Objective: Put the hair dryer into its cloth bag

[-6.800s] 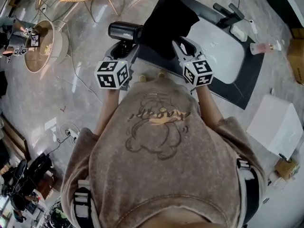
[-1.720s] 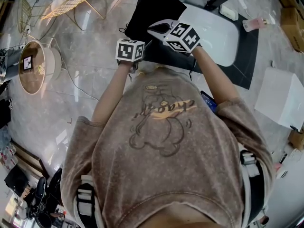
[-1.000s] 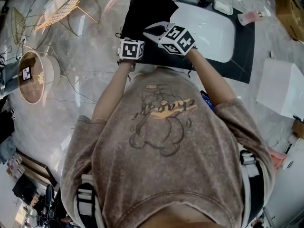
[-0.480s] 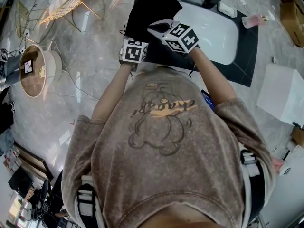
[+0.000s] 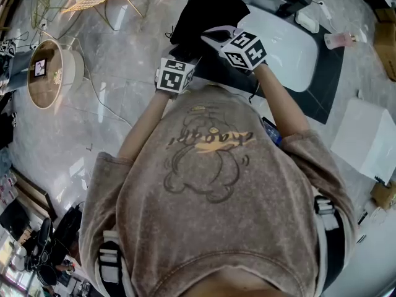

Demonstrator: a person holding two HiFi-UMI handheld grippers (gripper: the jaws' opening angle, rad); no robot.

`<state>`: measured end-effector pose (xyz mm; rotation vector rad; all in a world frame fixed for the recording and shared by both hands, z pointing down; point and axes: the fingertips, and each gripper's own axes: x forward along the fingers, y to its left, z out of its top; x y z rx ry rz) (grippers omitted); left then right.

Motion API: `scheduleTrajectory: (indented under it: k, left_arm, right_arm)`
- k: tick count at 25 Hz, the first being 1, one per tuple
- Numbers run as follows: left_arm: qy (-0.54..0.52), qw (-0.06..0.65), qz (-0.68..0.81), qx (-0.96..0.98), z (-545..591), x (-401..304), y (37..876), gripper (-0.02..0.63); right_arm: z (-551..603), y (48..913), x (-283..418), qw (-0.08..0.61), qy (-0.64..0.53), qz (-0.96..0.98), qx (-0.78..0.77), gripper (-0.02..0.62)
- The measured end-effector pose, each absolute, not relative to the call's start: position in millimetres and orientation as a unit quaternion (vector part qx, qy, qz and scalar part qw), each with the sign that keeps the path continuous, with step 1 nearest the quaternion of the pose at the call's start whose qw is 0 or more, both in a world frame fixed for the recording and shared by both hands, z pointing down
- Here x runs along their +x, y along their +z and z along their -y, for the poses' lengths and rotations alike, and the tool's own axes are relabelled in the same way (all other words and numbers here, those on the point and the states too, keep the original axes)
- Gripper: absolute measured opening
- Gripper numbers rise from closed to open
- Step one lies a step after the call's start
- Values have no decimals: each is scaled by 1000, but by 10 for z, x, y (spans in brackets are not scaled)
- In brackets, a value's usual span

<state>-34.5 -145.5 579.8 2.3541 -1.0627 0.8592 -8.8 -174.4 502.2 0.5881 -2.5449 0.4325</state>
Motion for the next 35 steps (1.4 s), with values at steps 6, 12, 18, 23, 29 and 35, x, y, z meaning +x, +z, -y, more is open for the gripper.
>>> scheduleTrajectory:
  k: [6, 12, 18, 23, 29, 35]
  left_arm:
    - [321, 218, 398, 831, 1251, -611, 5977, 295]
    - [339, 234, 398, 820, 1034, -726, 6193, 295]
    - [353, 244, 393, 813, 864, -782, 6364, 291]
    - [349, 258, 391, 811, 828, -786, 6381, 237]
    - [352, 248, 391, 813, 841, -781, 6344, 199]
    - [327, 255, 400, 818, 896, -766, 6115, 196]
  right_arm:
    - [1712, 5052, -108, 246, 161, 931, 215, 20]
    - [1691, 5074, -92, 248, 163, 931, 214, 20]
    - [1676, 5090, -128, 250, 165, 930, 211, 20]
    - [1665, 5117, -114, 252, 167, 930, 209, 21]
    - [1685, 5111, -108, 253, 170, 929, 209, 21]
    - [1678, 5095, -110, 250, 172, 929, 210, 20]
